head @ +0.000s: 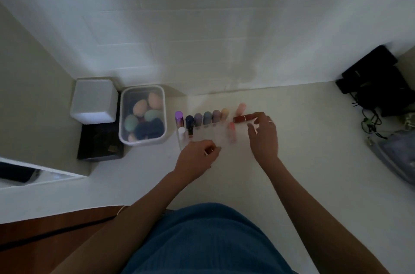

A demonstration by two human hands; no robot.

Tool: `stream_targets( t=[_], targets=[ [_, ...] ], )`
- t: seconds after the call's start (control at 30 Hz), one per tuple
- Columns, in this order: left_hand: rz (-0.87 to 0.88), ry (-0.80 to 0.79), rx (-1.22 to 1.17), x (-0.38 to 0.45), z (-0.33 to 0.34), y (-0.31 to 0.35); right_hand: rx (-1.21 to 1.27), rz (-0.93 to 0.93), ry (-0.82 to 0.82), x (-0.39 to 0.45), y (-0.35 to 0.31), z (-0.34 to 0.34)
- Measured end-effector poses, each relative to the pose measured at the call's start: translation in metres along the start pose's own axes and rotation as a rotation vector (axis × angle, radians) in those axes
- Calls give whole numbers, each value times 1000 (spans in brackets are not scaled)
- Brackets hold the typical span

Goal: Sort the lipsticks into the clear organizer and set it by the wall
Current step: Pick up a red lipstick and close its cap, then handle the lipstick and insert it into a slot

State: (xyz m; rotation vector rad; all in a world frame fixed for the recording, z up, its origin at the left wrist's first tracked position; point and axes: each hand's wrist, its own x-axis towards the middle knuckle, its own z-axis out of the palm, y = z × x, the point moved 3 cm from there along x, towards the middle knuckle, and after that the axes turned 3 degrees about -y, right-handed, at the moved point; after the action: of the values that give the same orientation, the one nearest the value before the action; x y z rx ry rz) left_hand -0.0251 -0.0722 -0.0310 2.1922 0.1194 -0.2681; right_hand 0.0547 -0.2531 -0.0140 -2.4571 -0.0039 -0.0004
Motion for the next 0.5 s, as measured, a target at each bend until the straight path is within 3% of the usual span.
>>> stream_targets(
  t=[0.27, 0.5],
  targets=[
    [-80, -45, -6, 6, 3, -6, -217, 64, -251, 38, 23, 8],
    [-111, -34, -50, 6, 6, -13, -185, 40, -199, 49, 32, 12]
  ],
)
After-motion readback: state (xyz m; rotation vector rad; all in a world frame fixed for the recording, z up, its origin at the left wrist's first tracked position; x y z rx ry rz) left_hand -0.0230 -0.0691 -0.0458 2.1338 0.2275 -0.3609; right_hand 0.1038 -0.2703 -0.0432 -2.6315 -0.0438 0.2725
